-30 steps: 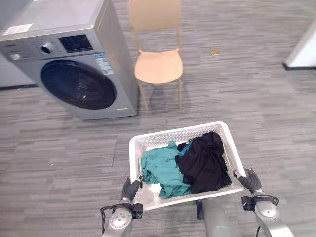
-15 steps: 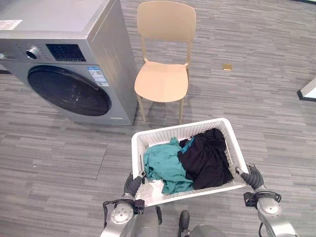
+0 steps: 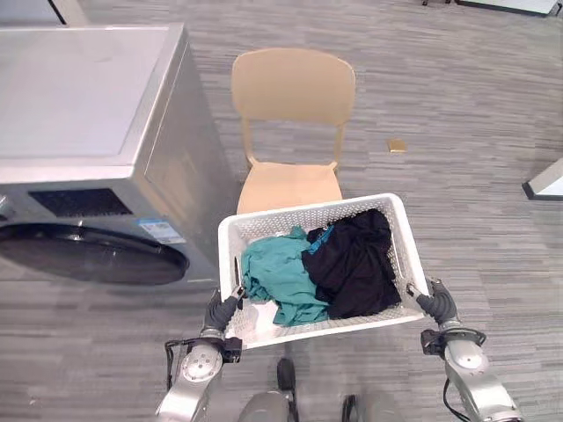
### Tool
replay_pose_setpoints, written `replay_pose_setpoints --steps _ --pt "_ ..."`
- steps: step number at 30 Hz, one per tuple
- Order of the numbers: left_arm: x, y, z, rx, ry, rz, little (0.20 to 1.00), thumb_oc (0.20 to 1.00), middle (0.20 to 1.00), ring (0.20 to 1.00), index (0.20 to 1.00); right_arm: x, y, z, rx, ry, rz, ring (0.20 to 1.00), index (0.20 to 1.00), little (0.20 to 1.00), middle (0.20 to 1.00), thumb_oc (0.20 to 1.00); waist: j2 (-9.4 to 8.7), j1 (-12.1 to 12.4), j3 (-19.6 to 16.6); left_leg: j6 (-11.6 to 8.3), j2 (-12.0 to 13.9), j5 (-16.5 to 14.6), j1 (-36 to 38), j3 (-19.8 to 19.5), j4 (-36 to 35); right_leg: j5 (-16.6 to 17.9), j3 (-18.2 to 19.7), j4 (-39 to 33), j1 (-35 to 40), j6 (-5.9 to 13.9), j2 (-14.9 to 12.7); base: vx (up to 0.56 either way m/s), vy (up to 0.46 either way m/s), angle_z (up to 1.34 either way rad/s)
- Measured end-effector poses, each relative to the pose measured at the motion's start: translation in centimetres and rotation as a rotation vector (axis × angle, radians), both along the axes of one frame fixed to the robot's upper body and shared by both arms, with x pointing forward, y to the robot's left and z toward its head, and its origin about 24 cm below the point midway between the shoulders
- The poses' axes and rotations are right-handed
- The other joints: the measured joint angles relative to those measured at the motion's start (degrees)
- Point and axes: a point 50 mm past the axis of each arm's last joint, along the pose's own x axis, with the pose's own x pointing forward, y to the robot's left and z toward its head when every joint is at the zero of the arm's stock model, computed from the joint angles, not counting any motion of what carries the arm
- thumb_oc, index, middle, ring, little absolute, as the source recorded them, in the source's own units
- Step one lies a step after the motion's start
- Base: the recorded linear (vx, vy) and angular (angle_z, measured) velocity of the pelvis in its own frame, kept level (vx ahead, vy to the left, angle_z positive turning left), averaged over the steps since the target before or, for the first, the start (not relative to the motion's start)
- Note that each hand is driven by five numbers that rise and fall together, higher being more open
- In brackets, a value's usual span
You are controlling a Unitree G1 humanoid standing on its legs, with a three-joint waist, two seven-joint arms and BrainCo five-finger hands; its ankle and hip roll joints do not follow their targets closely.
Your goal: Grab the laundry basket,head to the washer,open it,put in the laundry and shut it.
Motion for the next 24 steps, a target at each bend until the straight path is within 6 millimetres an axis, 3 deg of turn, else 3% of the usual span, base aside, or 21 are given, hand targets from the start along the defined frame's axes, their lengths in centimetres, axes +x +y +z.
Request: replay_pose_setpoints --steps 2,5,6,8,10,12,13,14,16,19,22,24 --pt "-0.1 0.0 -0.1 -0.002 0.003 0.001 0.2 0.2 0.2 0.2 0.2 0.1 -0.2 0.0 -0.002 0.001 -0.005 0.2 0.2 0.2 0.2 0.2 0.69 -1.0 0.0 -0.59 0.4 -1.1 1.7 -1.2 -1.5 0.5 -2.4 -5.7 -3.0 0.26 0.8 0.23 -0.037 0.22" --pt "-0.7 -0.2 -1.2 -0.012 0.05 0.014 0.2 0.2 0.2 0.2 0.2 -0.5 -0.2 -1.0 -0.003 0.047 -0.008 0.2 0.2 0.2 0.2 0.2 0.57 -1.8 0.0 -2.45 0.0 -2.3 4.1 -1.4 -1.8 5.4 -2.2 -14.6 -6.6 0.8 1.4 0.22 -0.085 0.38" --pt "-1.6 -0.4 -1.8 -0.016 0.086 0.004 0.2 0.2 0.2 0.2 0.2 -1.5 -0.4 -1.9 -0.003 0.09 -0.021 0.2 0.2 0.2 0.2 0.2 0.19 -2.1 -0.1 -3.66 -0.5 -3.2 6.5 -3.0 -1.7 10.5 -1.7 -18.3 -5.4 0.17 1.5 0.22 -0.107 0.69" --pt "-3.0 -0.9 -2.9 -0.039 0.134 0.02 0.2 0.2 0.2 0.2 0.2 -2.5 -0.6 -3.5 -0.002 0.158 -0.033 0.2 0.2 0.2 0.2 0.2 0.53 -2.4 -0.3 -5.48 0.2 -6.5 9.1 -5.5 -0.2 15.0 -0.6 -18.2 -1.7 -1.22 2.1 0.15 -0.089 0.79" --pt "-3.6 -1.3 -3.6 -0.043 0.171 0.015 0.2 0.2 0.2 0.2 0.2 -2.8 -1.0 -4.1 -0.012 0.192 -0.034 0.2 0.2 0.2 0.2 0.2 1.81 -0.8 -1.3 -6.87 2.3 -8.5 7.7 -5.2 4.2 15.1 -1.6 -18.3 -0.6 -4.51 3.5 0.07 -0.103 0.41" --pt "-2.9 -1.3 -3.7 -0.032 0.173 0.018 0.2 0.2 0.2 0.2 0.2 -1.9 -1.0 -3.8 -0.017 0.174 -0.026 0.2 0.2 0.2 0.2 0.2 1.43 -0.2 -1.3 -7.32 2.9 -8.7 1.7 -5.2 13.9 14.9 -2.7 -20.4 -0.3 -5.16 3.4 0.11 -0.009 0.33" --pt "-2.5 -1.5 -4.0 -0.035 0.18 0.023 0.2 0.2 0.2 0.2 0.2 -1.3 -1.1 -3.7 -0.034 0.175 -0.014 0.2 0.2 0.2 0.2 0.2 1.4 0.5 -1.1 -7.69 3.5 -9.6 -2.5 -5.1 21.1 16.3 -3.1 -23.5 2.2 -7.57 3.4 0.19 0.1 0.27" --pt "-2.5 -1.4 -4.2 -0.03 0.187 0.03 0.2 0.2 0.2 0.2 0.2 -1.0 -0.9 -3.7 -0.037 0.176 -0.009 0.2 0.2 0.2 0.2 0.2 1.34 0.7 -1.1 -7.94 3.7 -9.9 -2.2 -5.3 18.9 16.6 -3.5 -26.3 4.8 -7.63 3.7 0.15 0.1 0.26" --pt "-2.1 -1.4 -3.9 -0.022 0.17 0.041 0.2 0.2 0.2 0.2 0.2 -0.6 -0.9 -3.3 -0.043 0.16 -0.009 0.2 0.2 0.2 0.2 0.2 1.06 0.5 -0.9 -8.43 4.3 -9.1 -2.1 -5.6 11.3 17.1 -3.9 -29.2 7.4 -6.87 4.4 0.12 0.132 0.03" --pt "-1.1 -1.5 -3.5 -0.013 0.142 0.044 0.2 0.2 0.2 0.2 0.2 0.1 -0.7 -3.1 -0.049 0.147 -0.005 0.2 0.2 0.2 0.2 0.2 2.11 0.5 -1.2 -9.4 6.4 -4.4 -5.1 -7.7 5.5 17.2 -3.8 -31.6 9.2 -6.65 6.1 0.15 0.244 -0.15" --pt "-0.2 -1.5 -3.6 -0.002 0.145 0.039 0.2 0.2 0.2 0.2 0.2 0.5 -0.5 -3.2 -0.054 0.148 -0.013 0.2 0.2 0.2 0.2 0.2 3.1 -0.1 -0.8 -8.22 7.5 -1.3 -6.1 -7.1 2.7 16.8 -3.1 -32.1 10.3 -6.39 7.0 0.11 0.304 -0.26" --pt "0.3 -1.6 -3.3 0.0 0.126 0.037 0.2 0.2 0.2 0.2 0.2 0.8 -0.5 -3.0 -0.059 0.133 -0.021 0.2 0.2 0.2 0.2 0.2 4.49 -1.4 -0.1 -7.57 6.9 1.2 -6.1 -6.7 1.3 16.7 -1.9 -31.9 10.3 -5.6 7.0 -0.03 0.208 -0.33"
